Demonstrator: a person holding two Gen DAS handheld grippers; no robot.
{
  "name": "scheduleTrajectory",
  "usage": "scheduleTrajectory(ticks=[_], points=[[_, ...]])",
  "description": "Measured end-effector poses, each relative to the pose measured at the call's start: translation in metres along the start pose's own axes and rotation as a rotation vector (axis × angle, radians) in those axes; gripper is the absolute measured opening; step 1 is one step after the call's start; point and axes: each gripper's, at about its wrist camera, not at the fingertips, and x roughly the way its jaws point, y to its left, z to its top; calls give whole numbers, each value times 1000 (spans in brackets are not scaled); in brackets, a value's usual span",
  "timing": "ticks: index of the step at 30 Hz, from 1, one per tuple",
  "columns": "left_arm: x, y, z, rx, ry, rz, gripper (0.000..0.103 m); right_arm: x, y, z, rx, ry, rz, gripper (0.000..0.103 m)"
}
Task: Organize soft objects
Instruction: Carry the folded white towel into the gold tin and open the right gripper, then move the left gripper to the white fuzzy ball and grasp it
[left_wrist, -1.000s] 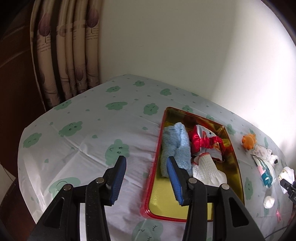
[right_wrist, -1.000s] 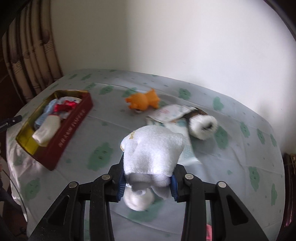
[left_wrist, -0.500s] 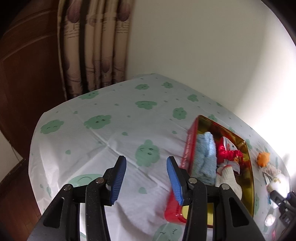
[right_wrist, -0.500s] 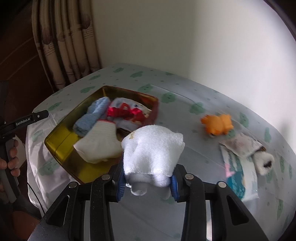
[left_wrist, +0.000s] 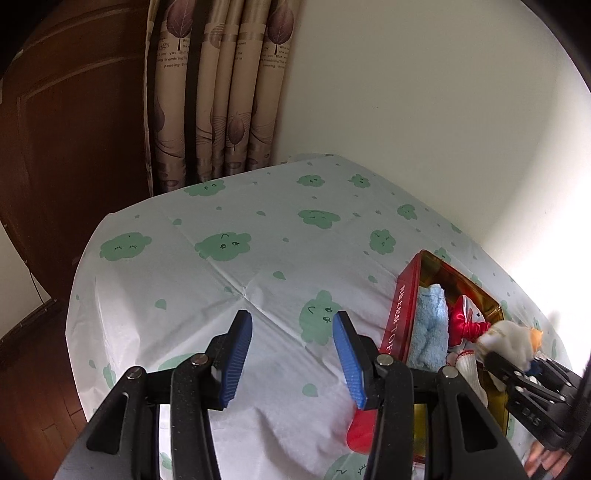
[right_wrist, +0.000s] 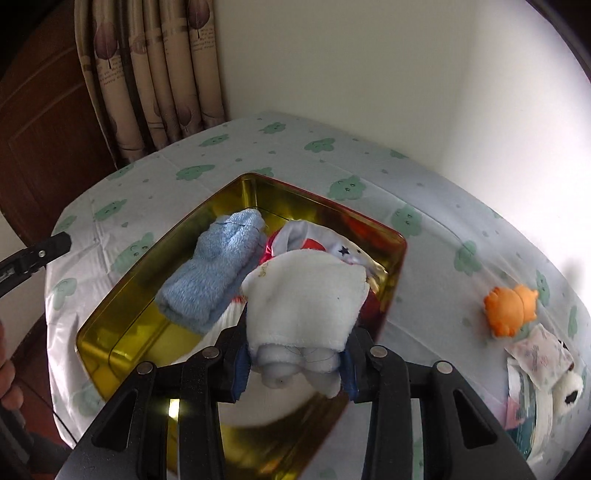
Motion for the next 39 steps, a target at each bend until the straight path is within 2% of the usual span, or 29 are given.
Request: scheduleTrajectory(ticks=[4, 12, 18, 24, 26, 29, 33, 39], points=[[1, 0, 0, 3, 7, -8, 46, 9, 0, 3, 8, 7, -6, 38], [2, -6, -2, 22, 7, -12, 46, 8, -6, 3, 40, -16, -17, 63], [0, -9, -4, 38, 1, -14, 46, -5, -15, 0, 66, -29, -12, 66], [-2, -18, -7, 79, -15, -19, 46, -38, -28, -16, 104, -64, 8, 66], [-4, -24, -8, 105, -24, -14, 46, -50, -35, -24, 112, -69, 8, 66], [-12, -40, -14, 197, -78, 18, 46, -68, -53, -42, 131, -78, -19, 67], [-19, -64, -26, 309, -88, -44, 46, -93, -88, -70, 180, -87, -78, 68], [-31, -102, -48, 469, -109, -117, 47, -127, -160, -119, 326, -123, -183, 72]])
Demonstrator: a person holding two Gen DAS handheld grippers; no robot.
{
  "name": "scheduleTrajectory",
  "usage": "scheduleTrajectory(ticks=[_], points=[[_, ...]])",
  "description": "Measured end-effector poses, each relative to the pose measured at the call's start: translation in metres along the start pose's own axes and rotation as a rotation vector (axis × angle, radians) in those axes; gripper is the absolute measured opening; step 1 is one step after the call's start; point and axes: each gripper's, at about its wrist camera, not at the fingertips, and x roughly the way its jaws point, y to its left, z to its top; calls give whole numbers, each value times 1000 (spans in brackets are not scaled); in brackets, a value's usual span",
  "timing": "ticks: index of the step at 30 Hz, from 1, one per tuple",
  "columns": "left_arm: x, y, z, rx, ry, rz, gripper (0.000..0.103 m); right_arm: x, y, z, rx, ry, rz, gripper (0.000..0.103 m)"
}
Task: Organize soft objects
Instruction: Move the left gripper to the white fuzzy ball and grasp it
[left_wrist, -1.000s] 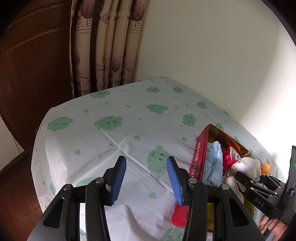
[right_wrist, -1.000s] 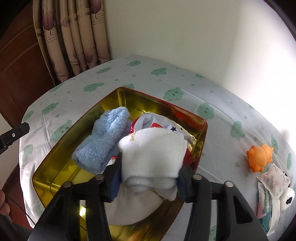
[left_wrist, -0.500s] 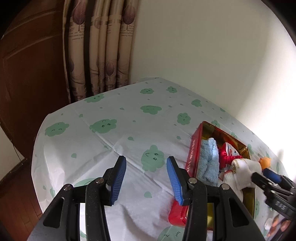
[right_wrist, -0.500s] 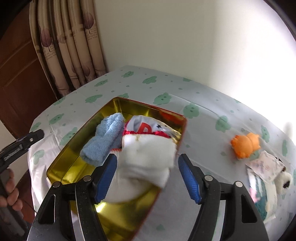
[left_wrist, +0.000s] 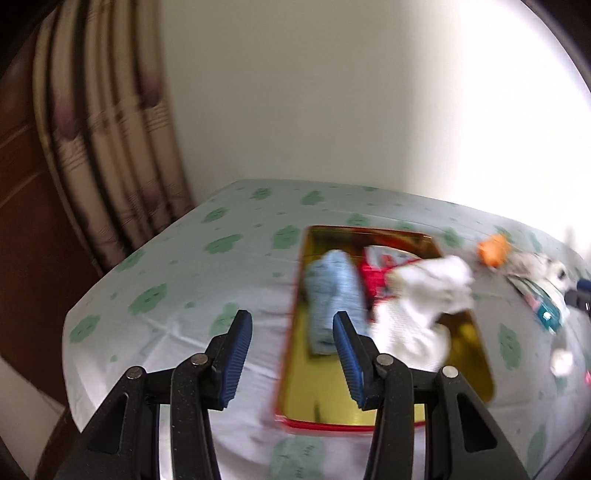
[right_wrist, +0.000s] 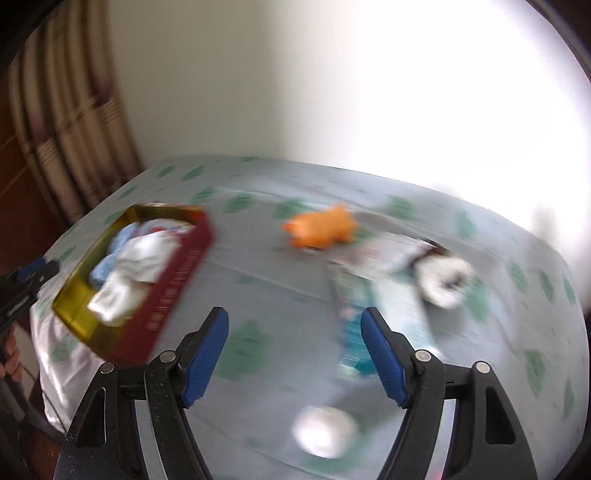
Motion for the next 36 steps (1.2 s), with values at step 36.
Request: scheduleTrajectory(ticks=[36], points=[[27, -308, -52, 376, 341, -567, 50, 18, -142, -82, 260, 14, -126, 72]])
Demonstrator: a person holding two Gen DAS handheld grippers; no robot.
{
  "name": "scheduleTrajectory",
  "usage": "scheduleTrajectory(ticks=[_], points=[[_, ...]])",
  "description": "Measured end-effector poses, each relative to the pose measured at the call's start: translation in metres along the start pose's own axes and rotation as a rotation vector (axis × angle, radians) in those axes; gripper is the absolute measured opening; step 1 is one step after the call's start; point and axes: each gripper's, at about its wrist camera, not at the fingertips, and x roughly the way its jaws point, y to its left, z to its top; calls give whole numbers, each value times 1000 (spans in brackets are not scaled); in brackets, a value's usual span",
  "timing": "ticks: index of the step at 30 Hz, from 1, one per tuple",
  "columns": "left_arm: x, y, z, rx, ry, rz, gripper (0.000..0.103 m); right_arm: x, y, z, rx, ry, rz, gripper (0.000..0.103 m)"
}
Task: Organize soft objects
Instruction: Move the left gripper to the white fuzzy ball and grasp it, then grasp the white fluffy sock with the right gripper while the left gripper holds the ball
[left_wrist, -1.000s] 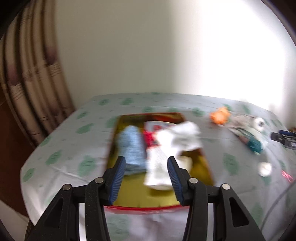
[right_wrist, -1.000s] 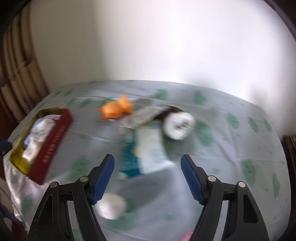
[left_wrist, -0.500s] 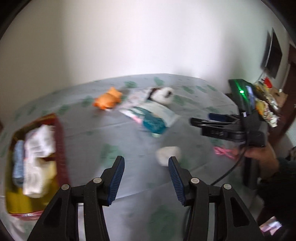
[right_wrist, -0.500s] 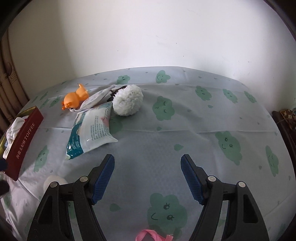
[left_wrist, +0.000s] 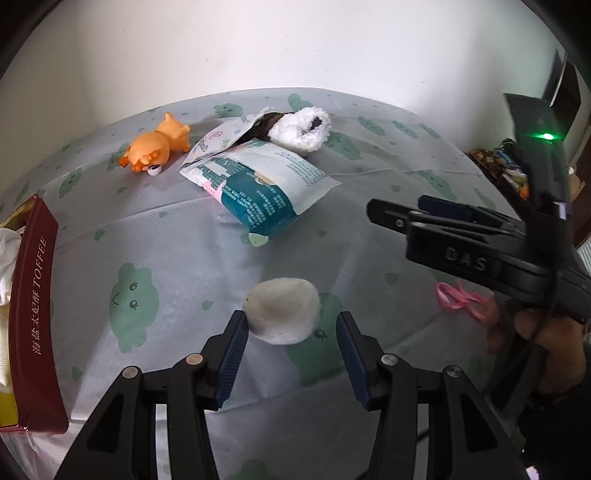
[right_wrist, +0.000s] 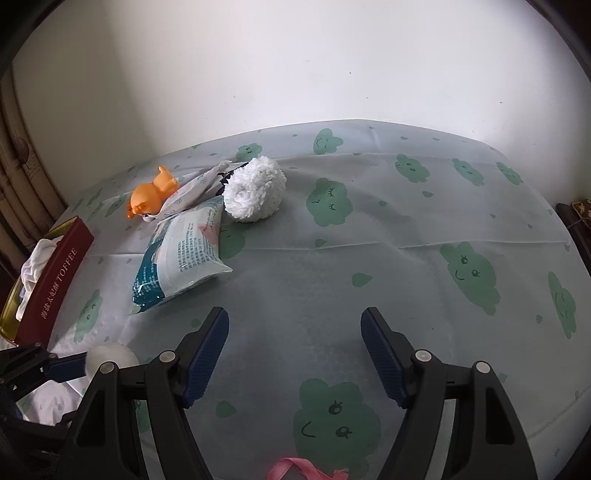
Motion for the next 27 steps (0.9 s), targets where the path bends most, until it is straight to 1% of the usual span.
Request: scheduleTrajectory(ticks=[4, 7, 8, 9, 10, 11, 14, 17, 21, 24, 27], points=[[6, 9, 1, -52, 3, -8, 50, 0, 2, 0, -4, 1, 9, 72], [4, 11, 3, -45, -22, -6, 49, 0, 4, 0, -11, -1, 10, 72], [4, 10, 2, -38, -25, -6, 38, 0, 4, 0, -13, -1, 11, 72], [4, 10, 2, -34, -26, -11, 32, 0, 5, 0, -15, 0, 15, 72], [4, 10, 2, -32, -29, -8, 31, 1, 6, 0, -17, 0, 13, 72], [4, 11, 1, -29, -32, -7, 28, 1, 6, 0, -17, 1, 11, 72], [1, 11, -1, -20, -52, -8, 25, 1, 7, 0, -21, -1, 10, 72], [-4, 11, -5, -4, -62, 11, 24, 1, 7, 0, -20, 0, 16, 72], [-10, 15, -6, -13, -78, 11, 24, 3, 10, 4, -23, 16, 22, 72], [-17, 20, -7, -20, -93, 25, 24, 5, 12, 14, -35, 15, 21, 72], [-25, 27, -9, -35, -106, 39, 24, 11, 15, 32, -47, 17, 21, 72]])
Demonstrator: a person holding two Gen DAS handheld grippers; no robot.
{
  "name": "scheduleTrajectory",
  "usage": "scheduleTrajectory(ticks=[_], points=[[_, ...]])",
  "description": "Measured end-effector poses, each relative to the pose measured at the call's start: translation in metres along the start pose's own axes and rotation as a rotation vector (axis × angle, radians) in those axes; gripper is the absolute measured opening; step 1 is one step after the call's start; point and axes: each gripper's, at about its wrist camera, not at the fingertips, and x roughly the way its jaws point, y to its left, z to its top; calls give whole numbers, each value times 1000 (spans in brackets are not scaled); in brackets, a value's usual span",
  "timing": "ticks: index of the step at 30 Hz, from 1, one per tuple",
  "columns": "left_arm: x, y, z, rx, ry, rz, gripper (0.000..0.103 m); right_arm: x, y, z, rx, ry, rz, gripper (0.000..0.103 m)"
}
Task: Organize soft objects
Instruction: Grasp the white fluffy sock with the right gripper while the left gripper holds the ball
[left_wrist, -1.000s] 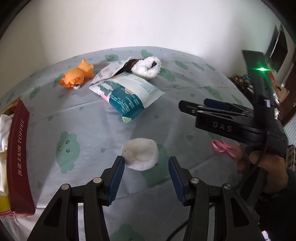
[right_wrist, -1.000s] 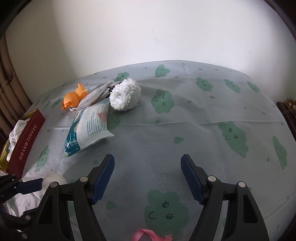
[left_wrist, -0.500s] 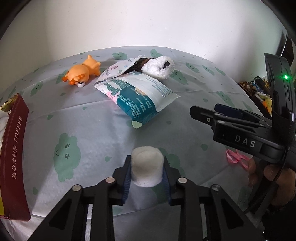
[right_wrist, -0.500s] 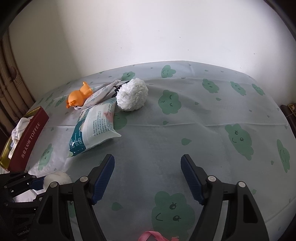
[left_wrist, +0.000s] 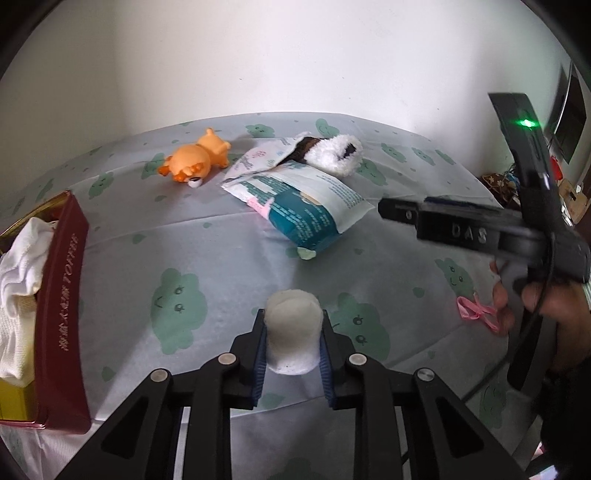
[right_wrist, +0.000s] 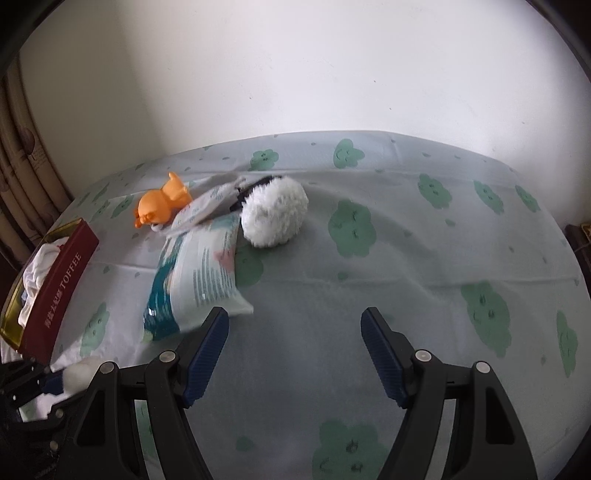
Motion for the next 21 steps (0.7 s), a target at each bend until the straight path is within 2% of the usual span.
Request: scheduleTrajectory(ticks=[5, 7, 17, 19, 20, 21], points=[[-13, 14, 1, -13, -32, 55, 24, 17, 3, 36, -13, 11, 5, 74], [-16, 20, 2, -29, -35, 55, 24, 27, 4, 47, -11, 22, -1, 74], [-36, 44, 8, -74, -73, 97, 24, 77, 16, 76, -20, 72, -28, 73], [-39, 46, 9, -74, -77, 110, 24, 84, 19, 78, -27, 73, -41, 60], [-39, 47, 9, -73, -77, 113, 24, 87, 20, 79, -32, 76, -48, 44], [-38, 48, 10, -74, -76, 113, 24, 90, 20, 78, -34, 81, -47, 40]])
